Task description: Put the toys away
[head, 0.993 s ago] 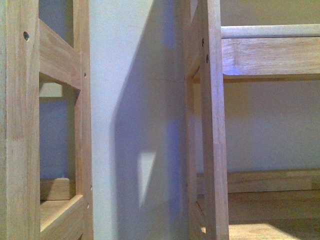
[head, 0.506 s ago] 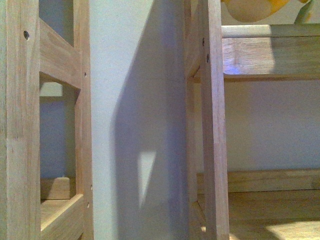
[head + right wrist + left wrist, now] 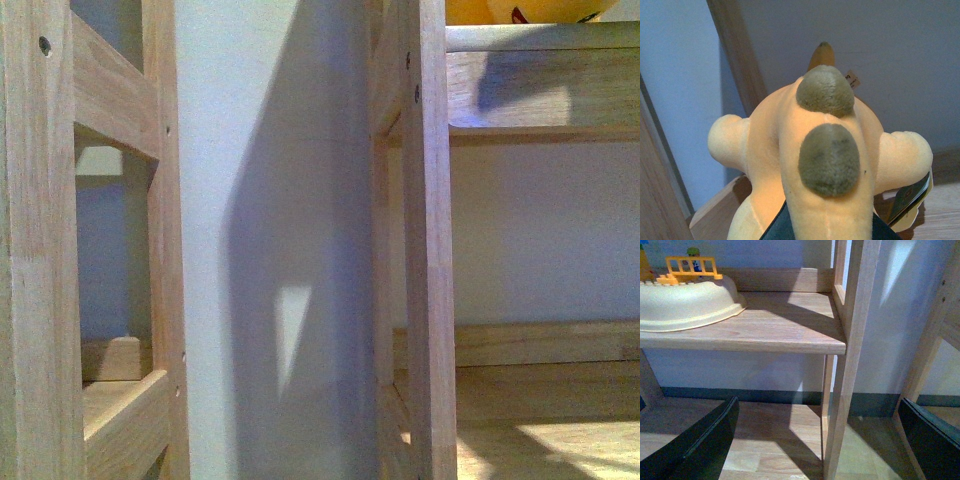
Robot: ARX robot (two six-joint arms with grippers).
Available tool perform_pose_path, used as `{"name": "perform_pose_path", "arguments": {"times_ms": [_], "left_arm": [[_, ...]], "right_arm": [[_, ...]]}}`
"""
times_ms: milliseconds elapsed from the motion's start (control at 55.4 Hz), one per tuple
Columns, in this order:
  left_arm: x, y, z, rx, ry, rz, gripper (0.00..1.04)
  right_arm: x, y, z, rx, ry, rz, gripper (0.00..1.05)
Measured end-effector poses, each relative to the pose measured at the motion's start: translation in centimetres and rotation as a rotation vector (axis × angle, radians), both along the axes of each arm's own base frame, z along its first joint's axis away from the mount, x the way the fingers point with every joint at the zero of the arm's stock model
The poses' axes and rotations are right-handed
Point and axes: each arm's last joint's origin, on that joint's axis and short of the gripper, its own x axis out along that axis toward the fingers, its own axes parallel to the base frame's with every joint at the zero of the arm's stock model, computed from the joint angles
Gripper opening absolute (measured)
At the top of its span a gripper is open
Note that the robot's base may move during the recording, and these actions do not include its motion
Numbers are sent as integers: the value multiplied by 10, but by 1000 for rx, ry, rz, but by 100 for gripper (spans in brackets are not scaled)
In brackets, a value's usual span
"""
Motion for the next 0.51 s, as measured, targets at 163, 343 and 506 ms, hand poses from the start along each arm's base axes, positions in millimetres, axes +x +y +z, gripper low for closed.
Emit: {"name": "perform_pose_path", "arguments": {"times_ms": [163, 343, 506], "left_arm": [[0, 0, 0, 0, 0, 0, 98], [0, 0, 0, 0, 0, 0, 98], [0, 0, 0, 0, 0, 0, 98]], "right_arm": [[6, 2, -8, 11, 19, -4, 7], [15, 1, -19, 21, 54, -27, 7], [17, 0, -22, 31, 64, -53, 7]]}}
